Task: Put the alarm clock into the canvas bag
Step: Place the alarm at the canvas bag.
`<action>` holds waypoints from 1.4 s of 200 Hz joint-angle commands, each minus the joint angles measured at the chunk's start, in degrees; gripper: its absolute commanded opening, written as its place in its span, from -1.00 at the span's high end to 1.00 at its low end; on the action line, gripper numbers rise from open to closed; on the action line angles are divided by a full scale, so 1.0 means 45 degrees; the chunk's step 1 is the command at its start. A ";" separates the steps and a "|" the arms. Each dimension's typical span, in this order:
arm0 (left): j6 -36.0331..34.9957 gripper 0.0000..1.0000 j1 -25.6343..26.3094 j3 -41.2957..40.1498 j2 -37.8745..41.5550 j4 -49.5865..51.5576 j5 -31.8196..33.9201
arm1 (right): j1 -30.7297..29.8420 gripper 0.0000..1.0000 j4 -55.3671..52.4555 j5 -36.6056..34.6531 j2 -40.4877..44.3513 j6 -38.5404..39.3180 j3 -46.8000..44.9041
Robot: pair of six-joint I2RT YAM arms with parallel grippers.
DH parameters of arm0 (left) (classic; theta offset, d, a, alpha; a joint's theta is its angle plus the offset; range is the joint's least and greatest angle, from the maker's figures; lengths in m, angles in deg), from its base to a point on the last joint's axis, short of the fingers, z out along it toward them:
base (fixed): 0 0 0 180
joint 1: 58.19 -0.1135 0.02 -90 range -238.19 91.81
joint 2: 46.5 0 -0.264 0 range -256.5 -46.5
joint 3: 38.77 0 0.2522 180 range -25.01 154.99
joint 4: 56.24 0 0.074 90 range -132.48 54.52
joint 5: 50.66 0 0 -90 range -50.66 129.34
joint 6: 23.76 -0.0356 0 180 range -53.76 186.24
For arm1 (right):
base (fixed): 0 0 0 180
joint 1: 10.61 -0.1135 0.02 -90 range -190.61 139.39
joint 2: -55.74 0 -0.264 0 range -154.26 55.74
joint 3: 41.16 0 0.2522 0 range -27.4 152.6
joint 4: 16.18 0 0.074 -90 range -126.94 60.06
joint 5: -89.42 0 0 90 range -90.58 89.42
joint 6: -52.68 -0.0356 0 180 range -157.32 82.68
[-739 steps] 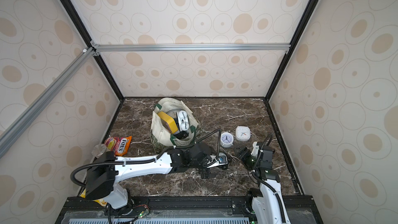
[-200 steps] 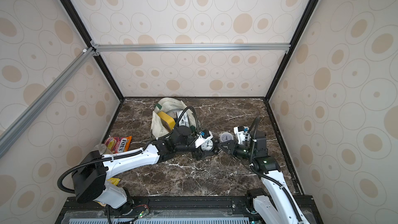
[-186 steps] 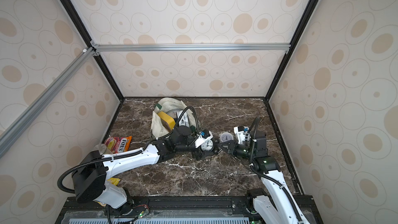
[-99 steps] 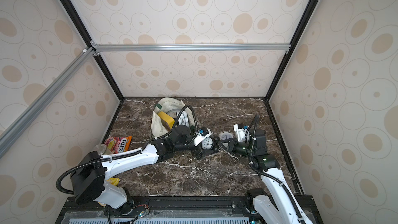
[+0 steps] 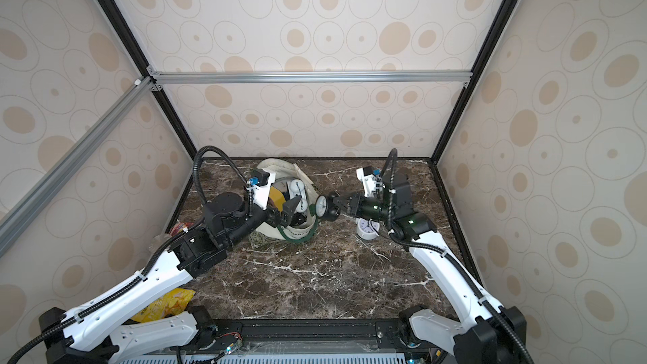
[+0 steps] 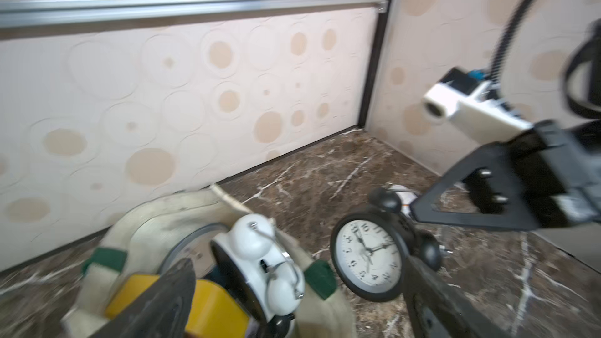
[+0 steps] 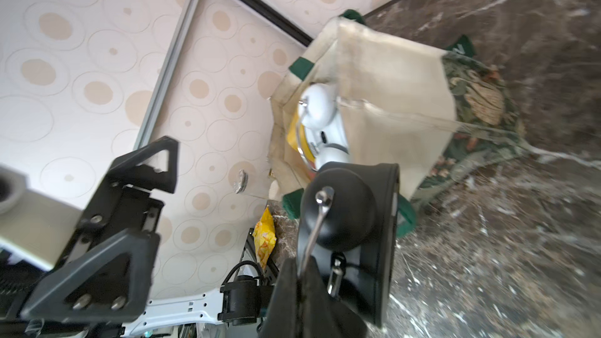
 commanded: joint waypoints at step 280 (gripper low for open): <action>0.2275 1.00 -0.5937 0.0805 -0.2665 0.1479 -0.0012 | -0.3577 -0.20 -0.7458 -0.5398 -1.3698 0.3710 1.7844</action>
